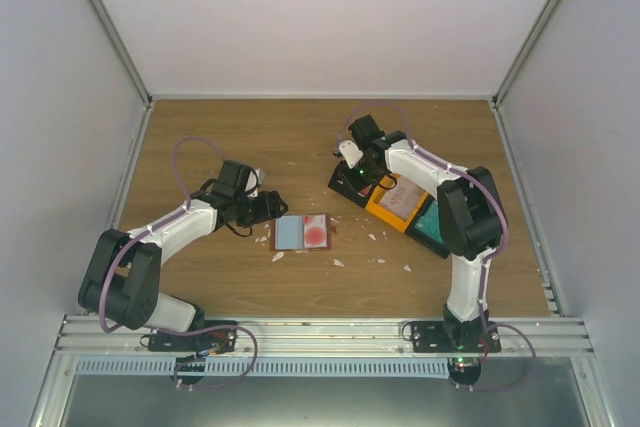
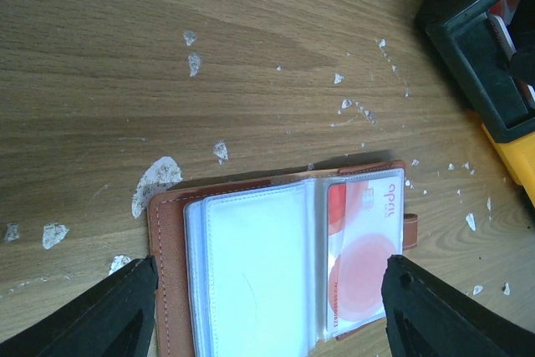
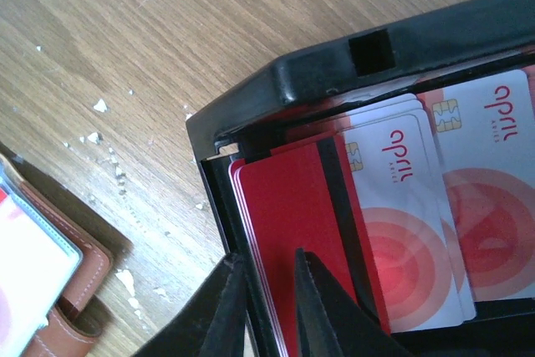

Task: Put the credit cards into the card holder
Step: Pick up the credit card from the storage box.

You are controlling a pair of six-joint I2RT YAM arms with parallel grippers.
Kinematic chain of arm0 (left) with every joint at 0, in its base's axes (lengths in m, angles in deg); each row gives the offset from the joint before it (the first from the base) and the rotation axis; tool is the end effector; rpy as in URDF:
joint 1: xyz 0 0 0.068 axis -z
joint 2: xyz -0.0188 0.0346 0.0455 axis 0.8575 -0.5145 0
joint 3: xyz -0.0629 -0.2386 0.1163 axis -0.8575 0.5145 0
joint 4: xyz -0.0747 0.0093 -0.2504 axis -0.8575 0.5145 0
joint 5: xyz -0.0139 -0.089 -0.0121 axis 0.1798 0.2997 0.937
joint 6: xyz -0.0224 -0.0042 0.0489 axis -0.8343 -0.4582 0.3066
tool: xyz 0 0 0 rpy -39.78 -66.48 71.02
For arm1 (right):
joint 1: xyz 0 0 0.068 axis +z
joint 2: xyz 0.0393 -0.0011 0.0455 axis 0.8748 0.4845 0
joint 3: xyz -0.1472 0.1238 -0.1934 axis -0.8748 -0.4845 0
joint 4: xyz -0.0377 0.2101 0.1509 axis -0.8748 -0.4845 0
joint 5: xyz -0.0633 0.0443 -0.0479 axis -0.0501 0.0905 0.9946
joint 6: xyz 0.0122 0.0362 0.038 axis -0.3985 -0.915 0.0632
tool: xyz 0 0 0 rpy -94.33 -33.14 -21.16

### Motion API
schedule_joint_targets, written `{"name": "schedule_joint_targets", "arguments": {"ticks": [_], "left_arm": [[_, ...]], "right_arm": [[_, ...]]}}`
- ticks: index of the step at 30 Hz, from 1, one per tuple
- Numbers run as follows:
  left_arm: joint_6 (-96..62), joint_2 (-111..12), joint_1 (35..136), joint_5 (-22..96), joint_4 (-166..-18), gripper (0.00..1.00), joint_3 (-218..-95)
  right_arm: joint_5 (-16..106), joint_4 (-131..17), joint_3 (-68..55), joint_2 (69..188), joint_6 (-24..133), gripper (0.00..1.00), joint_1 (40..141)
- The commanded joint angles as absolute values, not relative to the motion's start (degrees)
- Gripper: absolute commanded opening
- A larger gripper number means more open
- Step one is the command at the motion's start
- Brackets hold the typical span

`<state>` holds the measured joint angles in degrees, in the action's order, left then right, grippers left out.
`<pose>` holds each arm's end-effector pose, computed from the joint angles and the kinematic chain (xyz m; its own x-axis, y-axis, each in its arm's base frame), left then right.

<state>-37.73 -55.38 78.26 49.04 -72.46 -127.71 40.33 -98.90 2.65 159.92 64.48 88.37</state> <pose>0.2518 -0.1009 0.1809 -0.9231 -0.2088 -0.3230 0.0009 0.8387 -0.5446 0.3552 0.1921 0.1933 -0.8081 -0.4753 -0.3480 -0.5548 0.8126 0.1783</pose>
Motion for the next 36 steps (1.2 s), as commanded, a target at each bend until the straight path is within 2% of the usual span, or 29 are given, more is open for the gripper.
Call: {"name": "schedule_joint_targets", "arguments": {"ticks": [1, 4, 8, 12, 17, 19, 26, 36], "left_arm": [[-36.8, -55.6, 77.9, 49.5, -74.3, 0.74, -128.4], [-36.9, -55.5, 77.9, 49.6, -74.4, 0.74, -128.3], [-36.8, -55.7, 77.8, 49.6, -74.7, 0.74, -128.3], [-36.8, -55.9, 77.9, 49.7, -74.8, 0.74, -128.2], [-36.8, -56.0, 77.9, 49.9, -75.0, 0.74, -128.2], [-36.8, -56.0, 77.9, 50.0, -75.0, 0.74, -128.2], [-37.0, -55.7, 78.0, 50.3, -75.2, 0.74, -128.1], [-37.7, -55.8, 78.8, 51.1, -76.0, 0.74, -128.8]], "right_arm": [[42.3, -98.4, 2.7, 159.1, 64.4, 0.24, 88.1], [43.6, -97.7, 2.6, 159.6, 64.4, 0.35, 88.1], [45.2, -96.9, 2.5, 160.4, 64.1, 0.45, 88.3], [47.1, -97.3, 2.9, 161.9, 64.3, 0.50, 89.2], [47.3, -98.2, 3.0, 163.1, 64.9, 0.50, 90.6], [46.0, -98.6, 3.0, 163.0, 65.3, 0.46, 90.7], [41.7, -99.0, 2.6, 160.3, 65.7, 0.21, 90.6], [41.6, -98.7, 2.5, 158.4, 65.1, 0.01, 89.1]]}}
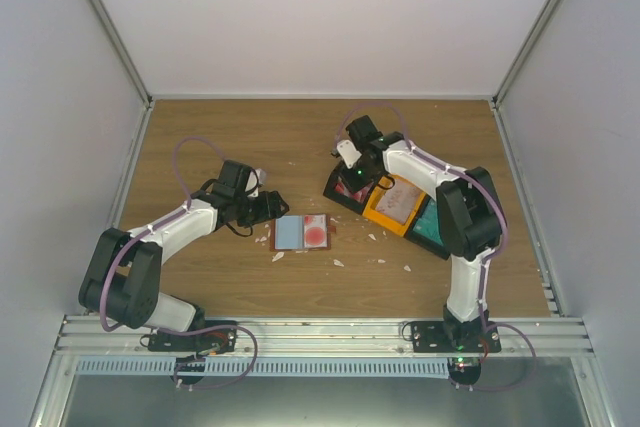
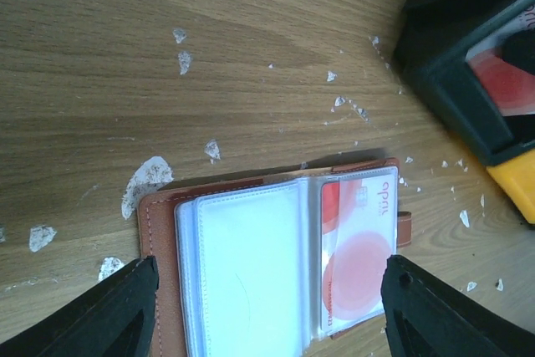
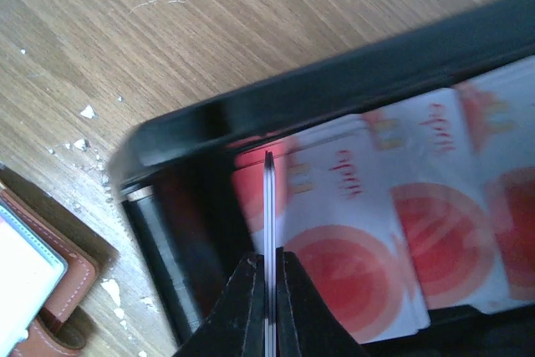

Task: Put the credit cards into the card holder
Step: Pick up the credit card from the storage box.

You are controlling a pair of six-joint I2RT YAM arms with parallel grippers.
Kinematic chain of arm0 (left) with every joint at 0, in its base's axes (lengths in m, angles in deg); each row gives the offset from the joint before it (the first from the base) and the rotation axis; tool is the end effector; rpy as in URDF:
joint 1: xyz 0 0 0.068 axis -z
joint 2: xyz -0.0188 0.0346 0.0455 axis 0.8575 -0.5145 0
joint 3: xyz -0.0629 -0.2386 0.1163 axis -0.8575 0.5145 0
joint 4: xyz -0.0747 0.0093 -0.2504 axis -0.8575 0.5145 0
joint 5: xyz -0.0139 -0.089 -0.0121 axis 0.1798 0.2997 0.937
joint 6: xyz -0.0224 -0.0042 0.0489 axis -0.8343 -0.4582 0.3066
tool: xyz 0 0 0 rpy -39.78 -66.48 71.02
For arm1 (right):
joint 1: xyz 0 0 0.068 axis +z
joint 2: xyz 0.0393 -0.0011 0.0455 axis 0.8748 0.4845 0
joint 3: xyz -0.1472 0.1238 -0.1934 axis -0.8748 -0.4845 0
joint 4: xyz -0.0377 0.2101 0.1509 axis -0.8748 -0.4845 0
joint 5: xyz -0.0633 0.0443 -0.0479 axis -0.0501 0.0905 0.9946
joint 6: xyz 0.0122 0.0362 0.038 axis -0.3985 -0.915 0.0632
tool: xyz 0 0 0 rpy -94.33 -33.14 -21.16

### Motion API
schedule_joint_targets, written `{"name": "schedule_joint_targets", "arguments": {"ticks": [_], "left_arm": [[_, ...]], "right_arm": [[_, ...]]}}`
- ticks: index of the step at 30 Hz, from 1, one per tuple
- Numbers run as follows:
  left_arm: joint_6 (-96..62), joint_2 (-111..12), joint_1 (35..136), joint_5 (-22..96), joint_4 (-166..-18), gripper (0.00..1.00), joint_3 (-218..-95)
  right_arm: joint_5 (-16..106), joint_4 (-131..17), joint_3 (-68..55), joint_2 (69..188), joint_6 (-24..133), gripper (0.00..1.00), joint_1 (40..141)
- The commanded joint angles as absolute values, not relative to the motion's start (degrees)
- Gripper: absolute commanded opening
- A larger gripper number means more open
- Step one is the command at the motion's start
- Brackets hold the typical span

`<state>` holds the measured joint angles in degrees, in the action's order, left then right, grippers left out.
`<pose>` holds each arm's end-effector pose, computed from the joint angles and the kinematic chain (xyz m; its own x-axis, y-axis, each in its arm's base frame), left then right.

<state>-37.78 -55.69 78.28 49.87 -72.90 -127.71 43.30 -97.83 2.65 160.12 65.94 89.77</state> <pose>0.2525 -0.1017 0.1802 -0.9254 -0.2055 -0.3184 0.0062 0.8319 -0.5549 0.3533 0.2002 0.1924 -0.7774 -0.5138 -0.3629 -0.5857 0.8017 0.1196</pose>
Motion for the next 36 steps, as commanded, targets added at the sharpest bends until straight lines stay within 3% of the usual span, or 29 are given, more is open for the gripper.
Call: {"name": "schedule_joint_targets", "arguments": {"ticks": [1, 9, 16, 30, 36], "left_arm": [[-37.9, -55.8, 78.9, 51.3, -76.3, 0.74, -129.0], [-40.9, -56.9, 82.0, 54.0, -81.8, 0.79, -131.4], [-45.2, -61.2, 86.7, 58.0, -94.6, 0.99, -134.0], [-55.0, -74.0, 89.9, 75.1, -118.7, 0.98, -140.6], [-58.2, -78.2, 91.7, 79.6, -124.7, 0.93, -144.4]], "right_arm": [[41.7, -98.5, 2.4, 158.2, 65.1, 0.01, 89.0], [40.9, -95.9, 1.7, 156.0, 63.3, 0.01, 86.7], [34.8, -91.3, -0.6, 150.8, 60.3, 0.01, 82.8], [-2.4, -68.8, -18.5, 134.3, 40.6, 0.04, 71.3], [-9.4, -60.8, -23.1, 132.8, 33.0, 0.06, 69.9]]}}
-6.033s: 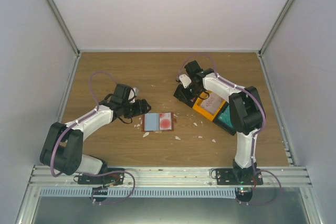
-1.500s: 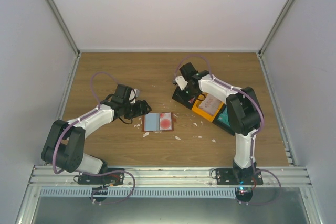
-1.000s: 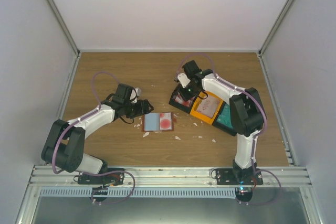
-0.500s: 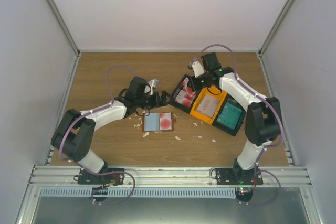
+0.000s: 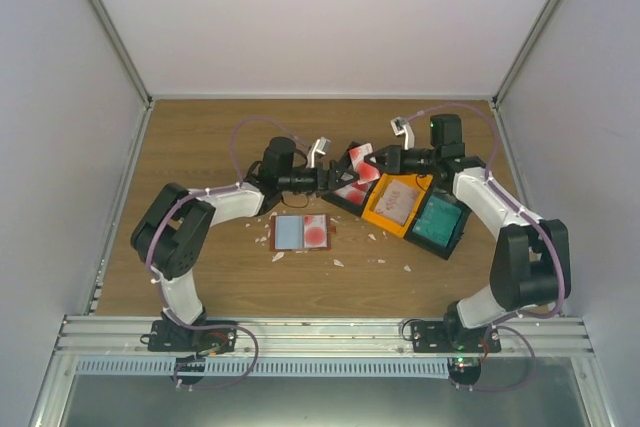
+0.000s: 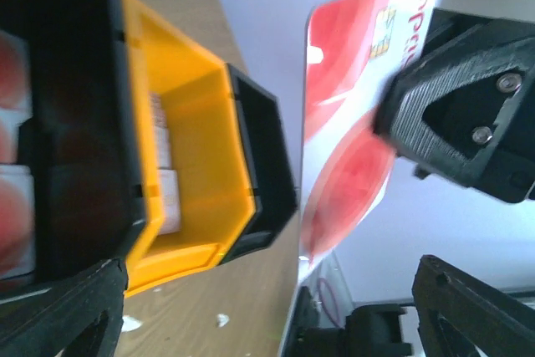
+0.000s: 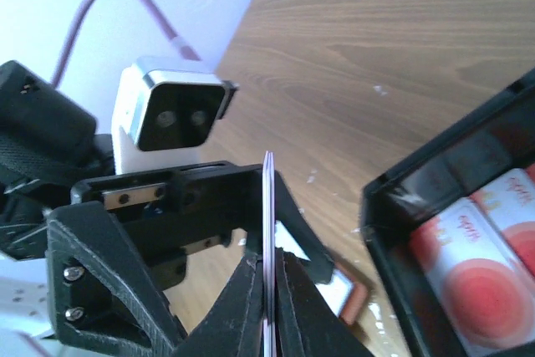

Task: Put the credit cards into the card holder
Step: Pick up the credit card from the storage box.

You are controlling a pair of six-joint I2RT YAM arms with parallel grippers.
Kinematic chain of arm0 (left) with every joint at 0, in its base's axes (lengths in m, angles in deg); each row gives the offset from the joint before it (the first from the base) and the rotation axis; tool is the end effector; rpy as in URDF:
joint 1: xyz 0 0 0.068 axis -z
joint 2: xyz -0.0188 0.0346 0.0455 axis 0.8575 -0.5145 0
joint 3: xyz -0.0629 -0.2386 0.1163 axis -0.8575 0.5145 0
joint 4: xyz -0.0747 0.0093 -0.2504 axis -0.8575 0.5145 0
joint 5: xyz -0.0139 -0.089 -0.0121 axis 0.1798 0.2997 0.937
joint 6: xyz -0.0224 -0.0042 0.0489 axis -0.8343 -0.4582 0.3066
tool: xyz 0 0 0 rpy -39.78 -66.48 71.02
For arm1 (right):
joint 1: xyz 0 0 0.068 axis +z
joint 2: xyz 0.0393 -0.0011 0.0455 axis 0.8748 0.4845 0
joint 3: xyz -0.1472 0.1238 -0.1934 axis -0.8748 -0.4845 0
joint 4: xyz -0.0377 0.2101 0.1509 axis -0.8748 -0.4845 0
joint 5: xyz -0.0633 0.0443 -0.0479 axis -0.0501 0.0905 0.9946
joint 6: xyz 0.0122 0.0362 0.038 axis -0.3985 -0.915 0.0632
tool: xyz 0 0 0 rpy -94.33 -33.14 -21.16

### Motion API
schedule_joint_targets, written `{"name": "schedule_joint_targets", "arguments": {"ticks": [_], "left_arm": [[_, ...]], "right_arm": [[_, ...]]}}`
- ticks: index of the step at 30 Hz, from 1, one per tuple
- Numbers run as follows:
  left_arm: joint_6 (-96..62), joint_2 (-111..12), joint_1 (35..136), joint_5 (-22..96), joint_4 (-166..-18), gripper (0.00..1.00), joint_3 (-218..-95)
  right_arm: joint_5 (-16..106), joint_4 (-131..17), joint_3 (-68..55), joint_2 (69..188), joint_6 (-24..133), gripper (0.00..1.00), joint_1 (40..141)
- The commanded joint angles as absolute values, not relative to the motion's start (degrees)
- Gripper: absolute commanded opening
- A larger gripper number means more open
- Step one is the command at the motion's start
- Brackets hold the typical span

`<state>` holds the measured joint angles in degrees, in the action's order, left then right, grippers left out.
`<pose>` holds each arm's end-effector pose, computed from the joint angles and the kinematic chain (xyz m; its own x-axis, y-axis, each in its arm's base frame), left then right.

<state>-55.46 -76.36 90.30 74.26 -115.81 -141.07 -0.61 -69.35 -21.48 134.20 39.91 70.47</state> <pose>0.3146 -0.2207 0.2030 -0.9056 -0.0776 -0.4170 0.3786 0.2958 -0.8770 0.3178 0.0817 0.2627 -0.8396 0.0849 -0.5366 -0.4315 0.4958 0.7536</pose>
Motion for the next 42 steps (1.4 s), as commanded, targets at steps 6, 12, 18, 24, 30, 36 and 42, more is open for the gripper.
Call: {"name": "schedule_joint_targets", "arguments": {"ticks": [6, 12, 18, 24, 30, 36, 42], "left_arm": [[-61.0, -80.7, 92.2, 80.0, -126.0, 0.77, -146.0], [-63.0, -82.5, 92.2, 81.2, -128.8, 0.45, -147.0], [-62.7, -83.2, 92.2, 81.2, -128.9, 0.20, -147.4], [-61.9, -82.7, 92.1, 81.3, -128.6, 0.00, -147.0], [-61.2, -80.6, 91.9, 81.9, -128.5, 0.00, -146.8], [-60.9, -78.6, 91.9, 83.1, -128.7, 0.00, -146.9], [-61.0, -77.9, 91.9, 84.0, -129.1, 0.00, -146.9]], "right_arm": [[-13.5, -55.9, -25.3, 132.8, 29.0, 0.09, 69.4], [-15.9, -54.0, -26.4, 133.1, 27.7, 0.09, 69.2], [-15.9, -53.5, -26.6, 133.7, 27.0, 0.08, 68.3], [-15.9, -53.3, -26.8, 133.8, 26.9, 0.16, 66.1], [-15.4, -53.5, -28.3, 132.4, 27.6, 0.28, 64.0], [-14.0, -53.2, -30.5, 131.9, 28.1, 0.28, 63.0], [-14.5, -55.1, -29.5, 133.5, 30.5, 0.22, 63.0]]}}
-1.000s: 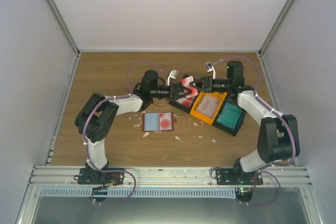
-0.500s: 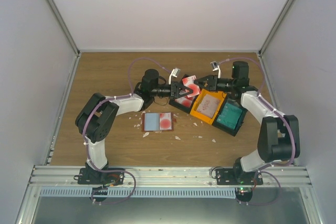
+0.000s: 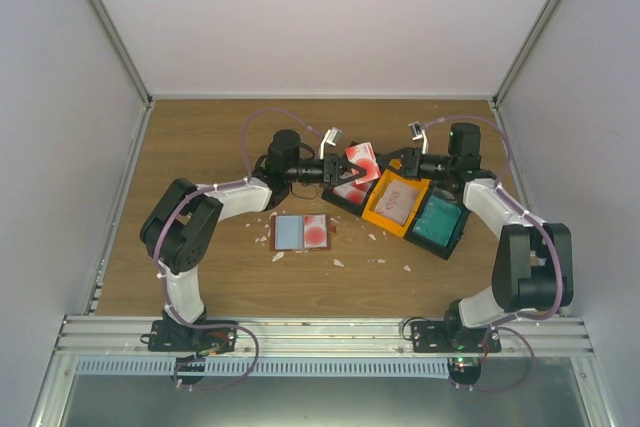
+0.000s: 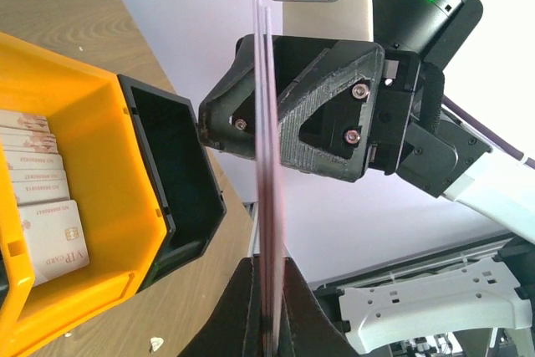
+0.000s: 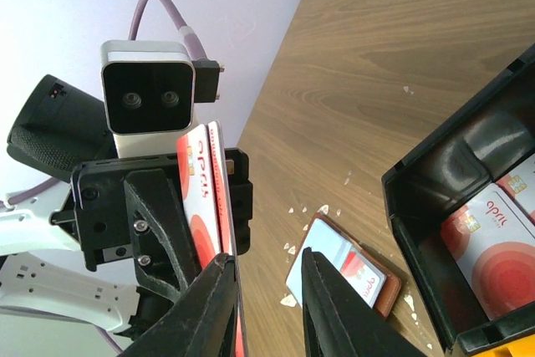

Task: Put the credit cards into the card holder
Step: Pick up the credit card from the storage box.

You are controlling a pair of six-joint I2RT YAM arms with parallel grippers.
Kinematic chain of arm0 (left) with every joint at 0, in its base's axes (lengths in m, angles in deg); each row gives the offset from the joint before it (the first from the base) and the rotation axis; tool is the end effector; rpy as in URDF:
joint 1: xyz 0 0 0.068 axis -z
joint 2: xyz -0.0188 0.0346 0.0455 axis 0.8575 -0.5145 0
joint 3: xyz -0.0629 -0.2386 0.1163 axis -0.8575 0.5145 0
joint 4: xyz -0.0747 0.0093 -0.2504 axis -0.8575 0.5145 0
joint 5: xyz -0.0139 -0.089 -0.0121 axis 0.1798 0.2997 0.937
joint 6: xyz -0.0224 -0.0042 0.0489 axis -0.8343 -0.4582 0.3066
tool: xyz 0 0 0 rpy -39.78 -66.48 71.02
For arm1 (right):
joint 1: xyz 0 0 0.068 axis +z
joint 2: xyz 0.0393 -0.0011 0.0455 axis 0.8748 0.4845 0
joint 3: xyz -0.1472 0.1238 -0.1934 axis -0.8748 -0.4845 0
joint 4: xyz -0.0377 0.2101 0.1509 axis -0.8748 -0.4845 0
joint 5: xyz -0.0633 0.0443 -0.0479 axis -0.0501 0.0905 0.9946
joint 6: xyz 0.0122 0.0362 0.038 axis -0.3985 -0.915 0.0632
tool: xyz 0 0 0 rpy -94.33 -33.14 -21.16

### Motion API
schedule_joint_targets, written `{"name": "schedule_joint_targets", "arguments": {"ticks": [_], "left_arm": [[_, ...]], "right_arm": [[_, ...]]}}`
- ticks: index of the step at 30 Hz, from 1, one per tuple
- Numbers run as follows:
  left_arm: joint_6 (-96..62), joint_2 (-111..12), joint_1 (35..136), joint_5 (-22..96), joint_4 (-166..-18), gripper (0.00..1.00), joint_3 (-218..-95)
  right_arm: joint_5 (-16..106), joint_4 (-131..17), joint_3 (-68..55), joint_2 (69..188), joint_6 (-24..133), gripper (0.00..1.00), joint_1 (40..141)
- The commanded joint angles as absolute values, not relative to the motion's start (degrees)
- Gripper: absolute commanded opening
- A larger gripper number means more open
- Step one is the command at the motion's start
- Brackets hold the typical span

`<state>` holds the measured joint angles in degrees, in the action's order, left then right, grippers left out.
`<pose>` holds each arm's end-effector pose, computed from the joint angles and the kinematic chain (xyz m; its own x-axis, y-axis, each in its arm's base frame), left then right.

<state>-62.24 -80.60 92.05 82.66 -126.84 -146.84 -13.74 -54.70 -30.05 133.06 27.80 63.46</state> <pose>0.3256 -0.2459 0.2253 -0.8900 -0.0084 -0.4558 0.4534 0.0890 -0.8869 0.3119 0.0458 0.2444 -0.8788 0.1876 -0.4388 -0.3671 0.3217 0.8728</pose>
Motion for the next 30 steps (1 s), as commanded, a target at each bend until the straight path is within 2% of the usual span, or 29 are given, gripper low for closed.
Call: {"name": "schedule_joint_targets", "arguments": {"ticks": [1, 13, 19, 23, 26, 30], "left_arm": [[-61.1, -78.0, 91.9, 84.2, -129.1, 0.00, -147.0], [-62.0, -78.1, 92.0, 86.5, -130.5, 0.00, -147.4], [-62.6, -77.2, 92.0, 86.9, -130.8, 0.00, -147.3], [-62.7, -76.4, 92.0, 86.7, -130.8, 0.00, -146.9], [-62.6, -75.7, 91.9, 86.4, -130.7, 0.00, -146.5], [-61.1, -74.6, 91.6, 84.8, -128.4, 0.03, -145.8]], "right_arm": [[-15.2, -55.5, -29.1, 133.7, 31.2, 0.23, 63.0], [-16.6, -58.0, -27.6, 135.0, 33.7, 0.30, 65.3], [-18.2, -56.6, -27.7, 135.5, 31.9, 0.12, 66.3], [-18.5, -55.0, -27.7, 134.9, 30.7, 0.09, 66.4], [-17.8, -53.7, -27.9, 134.4, 29.1, 0.01, 66.4], [-17.0, -49.5, -29.1, 132.2, 25.2, 0.00, 66.2]]}}
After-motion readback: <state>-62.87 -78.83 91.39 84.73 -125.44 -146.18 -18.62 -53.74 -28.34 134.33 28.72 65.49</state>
